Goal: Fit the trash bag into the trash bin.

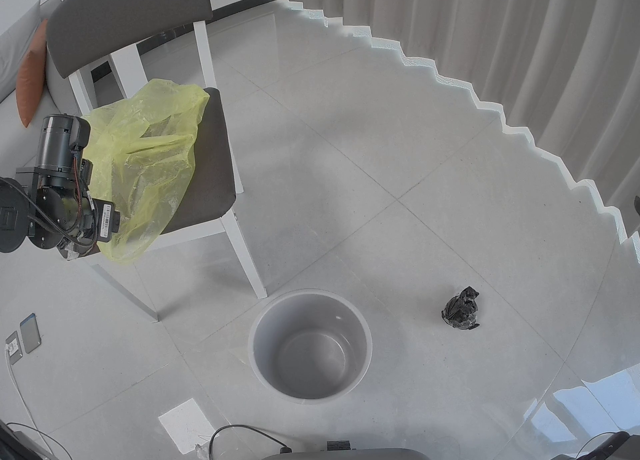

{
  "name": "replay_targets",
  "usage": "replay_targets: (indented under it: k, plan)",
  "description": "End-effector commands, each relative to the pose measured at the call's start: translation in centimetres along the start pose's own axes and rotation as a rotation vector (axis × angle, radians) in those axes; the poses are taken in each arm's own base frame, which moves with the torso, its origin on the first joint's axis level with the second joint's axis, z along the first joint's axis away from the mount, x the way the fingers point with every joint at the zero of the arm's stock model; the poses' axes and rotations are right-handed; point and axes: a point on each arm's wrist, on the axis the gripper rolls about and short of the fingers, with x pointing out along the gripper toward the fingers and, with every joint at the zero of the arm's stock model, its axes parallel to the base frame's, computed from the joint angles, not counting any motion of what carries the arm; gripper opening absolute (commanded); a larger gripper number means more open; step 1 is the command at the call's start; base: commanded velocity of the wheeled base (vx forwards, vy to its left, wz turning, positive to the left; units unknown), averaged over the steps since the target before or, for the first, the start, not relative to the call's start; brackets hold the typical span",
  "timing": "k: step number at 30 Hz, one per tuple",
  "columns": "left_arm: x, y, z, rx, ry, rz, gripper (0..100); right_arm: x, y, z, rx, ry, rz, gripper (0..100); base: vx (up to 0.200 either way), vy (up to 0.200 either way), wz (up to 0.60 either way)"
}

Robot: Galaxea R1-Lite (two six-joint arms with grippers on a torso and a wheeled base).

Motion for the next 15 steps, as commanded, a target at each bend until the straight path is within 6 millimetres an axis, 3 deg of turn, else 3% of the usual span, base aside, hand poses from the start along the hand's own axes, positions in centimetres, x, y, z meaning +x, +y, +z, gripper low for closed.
replay_targets:
  k: [1, 7, 10, 12, 13, 15]
  plan:
    - [0.0, 0.3, -0.2, -0.008, 0.006, 0.004, 0, 0.0, -0.1, 0.7, -0.001, -0.019, -0.003, 100, 0.000, 0.000, 0.00]
    - [-1.2, 0.7, -0.5, -0.010, -0.010, 0.001, 0, 0.6, -0.3, 1.6, -0.003, -0.032, -0.007, 100, 0.000, 0.000, 0.00]
    - [-2.3, 1.4, -0.4, -0.031, -0.047, -0.009, 0, 1.9, -0.7, 3.7, -0.003, -0.062, -0.014, 100, 0.000, 0.000, 0.00]
    - [-4.5, 2.0, 0.4, -0.055, -0.144, -0.074, 0, 3.4, -0.9, 5.3, 0.001, -0.076, 0.001, 100, 0.000, 0.000, 0.00]
    - [-4.5, 2.0, 0.4, -0.055, -0.144, -0.074, 0, 3.4, -0.9, 5.3, 0.001, -0.076, 0.001, 100, 0.000, 0.000, 0.00]
    - [-8.1, 2.5, 1.8, -0.034, -0.316, -0.226, 0, 4.9, -0.2, 6.3, 0.010, -0.081, 0.066, 100, 0.000, 0.000, 0.00]
